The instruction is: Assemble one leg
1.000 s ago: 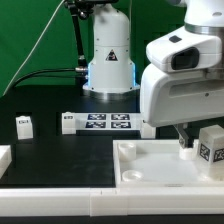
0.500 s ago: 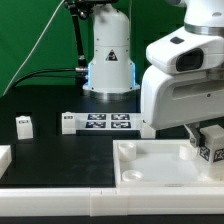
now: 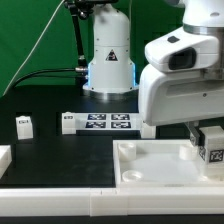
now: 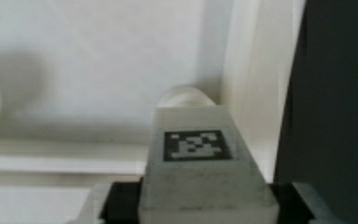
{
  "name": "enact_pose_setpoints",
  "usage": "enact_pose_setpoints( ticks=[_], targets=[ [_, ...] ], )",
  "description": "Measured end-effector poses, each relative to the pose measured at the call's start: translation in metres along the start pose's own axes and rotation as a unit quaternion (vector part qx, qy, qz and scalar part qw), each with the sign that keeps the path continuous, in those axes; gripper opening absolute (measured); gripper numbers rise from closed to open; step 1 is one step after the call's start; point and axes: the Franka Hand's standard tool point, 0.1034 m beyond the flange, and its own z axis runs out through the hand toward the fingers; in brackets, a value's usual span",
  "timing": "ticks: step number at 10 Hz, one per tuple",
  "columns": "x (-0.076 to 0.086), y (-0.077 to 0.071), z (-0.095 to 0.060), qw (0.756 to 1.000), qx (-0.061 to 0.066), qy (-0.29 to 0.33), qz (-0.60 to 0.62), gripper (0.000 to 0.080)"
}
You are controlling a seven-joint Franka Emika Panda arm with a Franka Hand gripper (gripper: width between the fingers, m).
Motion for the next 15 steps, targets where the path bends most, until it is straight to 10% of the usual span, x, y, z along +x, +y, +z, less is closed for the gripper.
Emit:
enact_pose_setpoints(
  ticks=[4, 11, 15],
  targets=[
    [-0.0006, 0.0006, 0.0002, 0.971, 0.008, -0.003, 0.240, 0.0292],
    [-0.0004, -0.0011, 0.0014, 0.841, 0.011, -0.009, 0.541, 0.0373],
    [-0.0007, -0.0007, 0.0024, 0.906, 0.011, -0.008, 0.423, 0.0624]
  ],
)
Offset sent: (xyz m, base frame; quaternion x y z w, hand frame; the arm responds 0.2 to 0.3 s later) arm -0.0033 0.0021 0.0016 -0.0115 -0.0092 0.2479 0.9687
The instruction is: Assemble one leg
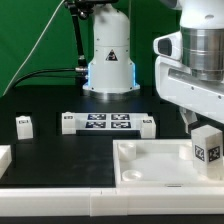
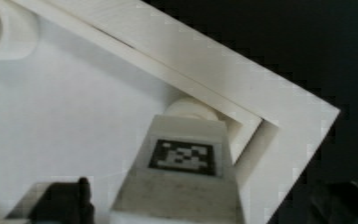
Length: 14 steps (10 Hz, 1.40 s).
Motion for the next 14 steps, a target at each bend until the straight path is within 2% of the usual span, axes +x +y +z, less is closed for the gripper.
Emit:
enact_pose_setpoints(
  ticks=[3, 7, 9, 11, 12, 13, 14],
  targets=[
    [0.0058, 0.0049, 0.0039, 0.982, -0.002, -0.002, -0.191, 0.0648],
    [0.0046, 0.0045, 0.0047, 0.922, -0.003, -0.002, -0.386, 0.0649],
    [-0.0006, 0.0007, 0.0037, 0.872, -0.005, -0.001, -0.490, 0.0649],
    [-0.0003, 0.0008, 0.0038, 0.858, -0.005, -0.001, -0.513, 0.0649],
    [-0.0003, 0.0009, 0.0040, 0.859, -0.005, -0.001, -0.512, 0.0547],
    [-0.0003, 0.0009, 0.0041, 0.859, -0.005, -0.001, -0.512, 0.0411],
    [-0.0001, 0.0011, 0.0041, 0.859, -0.005, -0.001, -0.512, 0.0411]
  ],
)
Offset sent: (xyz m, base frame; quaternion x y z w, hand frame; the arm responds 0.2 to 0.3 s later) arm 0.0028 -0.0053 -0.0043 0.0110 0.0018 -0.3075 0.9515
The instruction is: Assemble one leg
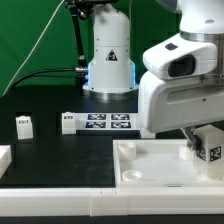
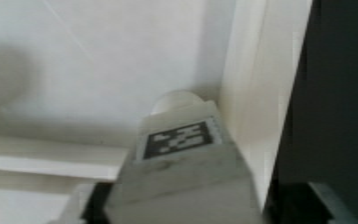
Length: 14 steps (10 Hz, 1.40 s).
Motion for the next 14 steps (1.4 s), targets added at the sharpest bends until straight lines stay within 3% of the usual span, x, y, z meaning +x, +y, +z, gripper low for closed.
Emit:
enact_pose_setpoints(
  ticks=[1, 5, 6, 9, 11, 13, 14],
  targets=[
    [-0.0001, 0.0007, 0.0001, 1.000, 0.000, 0.000, 0.001, 0.0291],
    [-0.0001, 0.0003, 0.0007, 0.994, 0.000, 0.006, 0.109, 0.0291],
    [0.0005, 0.0003, 0.0011, 0.976, -0.001, 0.011, 0.218, 0.0291],
    [0.0018, 0.0014, 0.0014, 0.921, 0.009, 0.024, 0.389, 0.0291],
    [0.0019, 0.0005, 0.0009, 0.846, 0.011, 0.024, 0.532, 0.0291],
    [0.0021, 0.0019, 0.0016, 0.786, 0.024, 0.020, 0.617, 0.0291],
    [0.0021, 0.0011, 0.0019, 0.775, 0.024, 0.020, 0.631, 0.0383]
  ],
)
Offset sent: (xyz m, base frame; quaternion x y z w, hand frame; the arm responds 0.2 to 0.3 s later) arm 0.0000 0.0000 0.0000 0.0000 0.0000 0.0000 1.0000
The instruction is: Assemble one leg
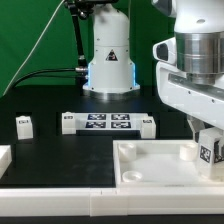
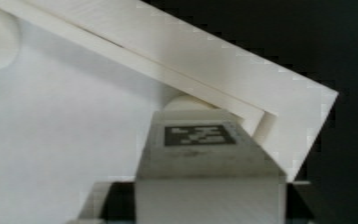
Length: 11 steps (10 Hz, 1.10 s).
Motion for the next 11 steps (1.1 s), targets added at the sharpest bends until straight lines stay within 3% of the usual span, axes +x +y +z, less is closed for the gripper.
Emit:
enact_pose_setpoints(
  ticks=[1, 2, 3, 4, 5, 8, 11],
  targets=[
    [-0.0008, -0.0001, 0.0005, 1.000, 0.000, 0.000, -0.001, 0.0383],
    [-0.0008, 0.0000, 0.0006, 1.000, 0.000, 0.000, -0.005, 0.0555],
    [-0.0012, 0.0000, 0.0008, 1.000, -0.001, 0.000, -0.027, 0.0555],
    [-0.0046, -0.0007, 0.0011, 0.999, -0.002, 0.000, -0.048, 0.0630],
    [-0.0080, -0.0016, 0.0013, 0.994, -0.002, 0.000, -0.113, 0.0644],
    [-0.0088, -0.0030, 0.0004, 0.948, -0.001, 0.000, -0.319, 0.0648],
    [-0.0055, -0.0022, 0.0002, 0.880, -0.001, 0.000, -0.475, 0.0648]
  ],
)
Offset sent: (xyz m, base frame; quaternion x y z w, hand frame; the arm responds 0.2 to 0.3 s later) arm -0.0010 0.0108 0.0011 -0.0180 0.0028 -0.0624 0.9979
